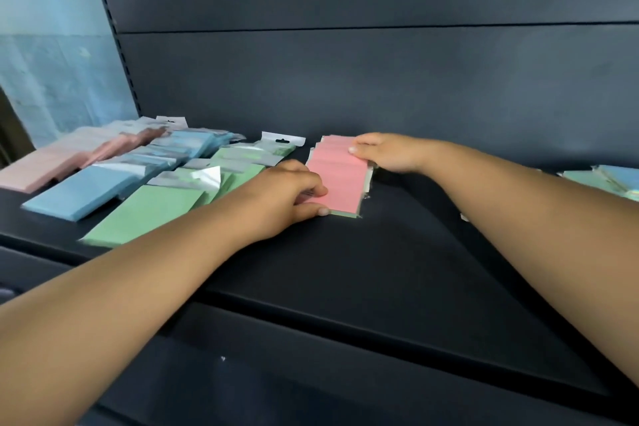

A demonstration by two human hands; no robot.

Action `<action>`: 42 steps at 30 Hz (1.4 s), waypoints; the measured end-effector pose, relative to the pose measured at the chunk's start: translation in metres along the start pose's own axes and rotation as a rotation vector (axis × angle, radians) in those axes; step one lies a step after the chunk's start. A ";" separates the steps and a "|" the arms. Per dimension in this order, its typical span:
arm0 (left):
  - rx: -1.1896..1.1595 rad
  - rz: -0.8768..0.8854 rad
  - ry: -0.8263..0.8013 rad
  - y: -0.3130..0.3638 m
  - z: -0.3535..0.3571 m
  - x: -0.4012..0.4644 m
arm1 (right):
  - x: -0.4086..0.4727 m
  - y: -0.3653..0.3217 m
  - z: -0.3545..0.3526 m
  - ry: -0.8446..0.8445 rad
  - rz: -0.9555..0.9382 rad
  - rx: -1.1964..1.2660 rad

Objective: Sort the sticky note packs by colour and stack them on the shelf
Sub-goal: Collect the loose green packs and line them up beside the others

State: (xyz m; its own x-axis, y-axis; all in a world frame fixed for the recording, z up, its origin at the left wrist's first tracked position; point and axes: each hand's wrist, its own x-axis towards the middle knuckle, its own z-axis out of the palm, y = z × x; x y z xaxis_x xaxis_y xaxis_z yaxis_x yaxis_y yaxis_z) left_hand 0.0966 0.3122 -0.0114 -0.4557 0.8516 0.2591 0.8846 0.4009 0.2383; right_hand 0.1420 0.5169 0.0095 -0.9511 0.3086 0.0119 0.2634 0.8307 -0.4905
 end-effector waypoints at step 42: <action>0.080 -0.025 -0.282 0.317 0.082 0.016 | -0.407 0.155 -0.084 0.224 0.306 0.048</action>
State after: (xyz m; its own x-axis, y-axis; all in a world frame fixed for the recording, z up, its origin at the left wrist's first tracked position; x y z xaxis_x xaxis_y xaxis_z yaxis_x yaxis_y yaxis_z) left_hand 0.3777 0.4803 -0.0084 -0.4420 0.8968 -0.0191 0.8835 0.4390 0.1635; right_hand 0.5840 0.5593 0.0016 -0.7695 0.6370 0.0465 0.5166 0.6635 -0.5411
